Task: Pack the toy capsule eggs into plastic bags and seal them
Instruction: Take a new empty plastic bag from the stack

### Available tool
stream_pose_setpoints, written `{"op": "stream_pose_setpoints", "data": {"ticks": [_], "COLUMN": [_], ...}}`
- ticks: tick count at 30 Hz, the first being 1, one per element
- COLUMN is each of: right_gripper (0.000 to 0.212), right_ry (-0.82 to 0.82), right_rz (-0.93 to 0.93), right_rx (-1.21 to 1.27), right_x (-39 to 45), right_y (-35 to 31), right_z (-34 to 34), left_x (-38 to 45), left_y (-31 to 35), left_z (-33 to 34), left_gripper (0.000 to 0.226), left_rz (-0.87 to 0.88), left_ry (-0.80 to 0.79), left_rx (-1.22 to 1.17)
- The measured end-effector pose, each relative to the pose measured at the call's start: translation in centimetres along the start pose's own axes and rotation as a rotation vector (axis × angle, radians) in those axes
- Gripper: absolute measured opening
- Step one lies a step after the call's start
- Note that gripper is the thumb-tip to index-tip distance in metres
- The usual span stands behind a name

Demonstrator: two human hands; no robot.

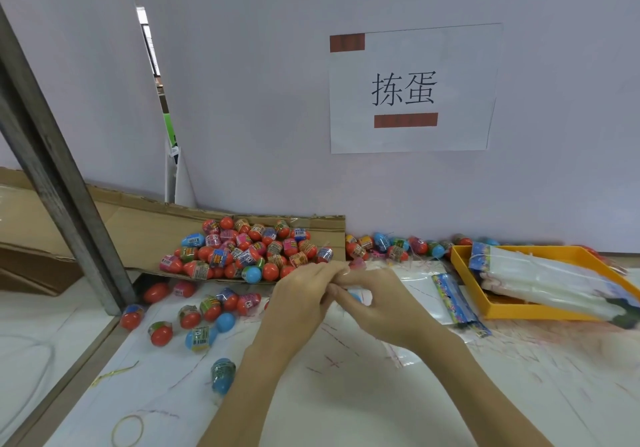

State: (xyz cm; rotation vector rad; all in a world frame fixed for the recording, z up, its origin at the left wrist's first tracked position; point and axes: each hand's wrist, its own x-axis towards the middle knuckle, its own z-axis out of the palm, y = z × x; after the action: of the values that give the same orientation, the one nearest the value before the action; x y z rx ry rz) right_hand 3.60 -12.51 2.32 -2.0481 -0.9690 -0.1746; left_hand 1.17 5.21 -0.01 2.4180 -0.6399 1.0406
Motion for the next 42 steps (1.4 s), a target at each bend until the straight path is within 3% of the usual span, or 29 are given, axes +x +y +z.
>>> {"op": "stream_pose_setpoints", "data": {"ticks": [3,6,9,11,13,15,17,22,31,34,38,42], "right_gripper": [0.022,0.026,0.026,0.027,0.034,0.037,0.037,0.040,0.022,0.018,0.026,0.023], "right_ry": [0.123,0.336,0.466,0.386,0.168,0.020,-0.025,0.020,0.199,0.391,0.664,0.638], "right_rz": [-0.015,0.043,0.107,0.194,0.264,0.227,0.213,0.262,0.413,0.336,0.199,0.095], "right_rx": [0.148,0.349,0.240,0.031,-0.165,-0.355,-0.480,-0.535,-0.267,-0.172,0.226,0.394], "right_x": [-0.1,0.2,0.3,0.2,0.0,0.0,0.3,0.8,0.9,1.0,1.1,1.1], "right_y": [-0.2,0.1,1.4,2.6,3.8,4.9,5.5,5.5,5.5,5.0,3.0,1.4], "right_z": [-0.4,-1.0,-1.1,-0.7,0.2,1.2,1.9,2.0,1.5,1.1,0.3,0.0], "left_x": [0.3,0.5,0.7,0.9,0.9,1.0,1.0,1.0,0.8,0.9,1.0,0.9], "left_y": [-0.7,-0.9,-1.1,-1.2,-1.3,-1.3,-1.2,-1.0,-0.5,-0.3,-0.1,0.4], "left_z": [-0.7,-1.5,-1.8,-1.8,-1.7,-1.6,-1.5,-1.3,-0.7,-0.7,-0.9,-0.7], "left_gripper": [0.024,0.017,0.015,0.015,0.018,0.021,0.022,0.024,0.022,0.025,0.030,0.035], "left_rz": [-0.080,-0.330,-0.542,-0.634,-0.731,-0.841,-0.899,-0.939,-0.824,-0.815,-0.756,-0.689], "left_ry": [0.038,0.154,0.272,0.306,0.295,0.258,0.242,0.197,0.001,-0.062,-0.134,-0.178], "left_rx": [-0.009,-0.108,-0.253,-0.353,-0.499,-0.683,-0.784,-0.805,-0.694,-0.674,-0.623,-0.615]}}
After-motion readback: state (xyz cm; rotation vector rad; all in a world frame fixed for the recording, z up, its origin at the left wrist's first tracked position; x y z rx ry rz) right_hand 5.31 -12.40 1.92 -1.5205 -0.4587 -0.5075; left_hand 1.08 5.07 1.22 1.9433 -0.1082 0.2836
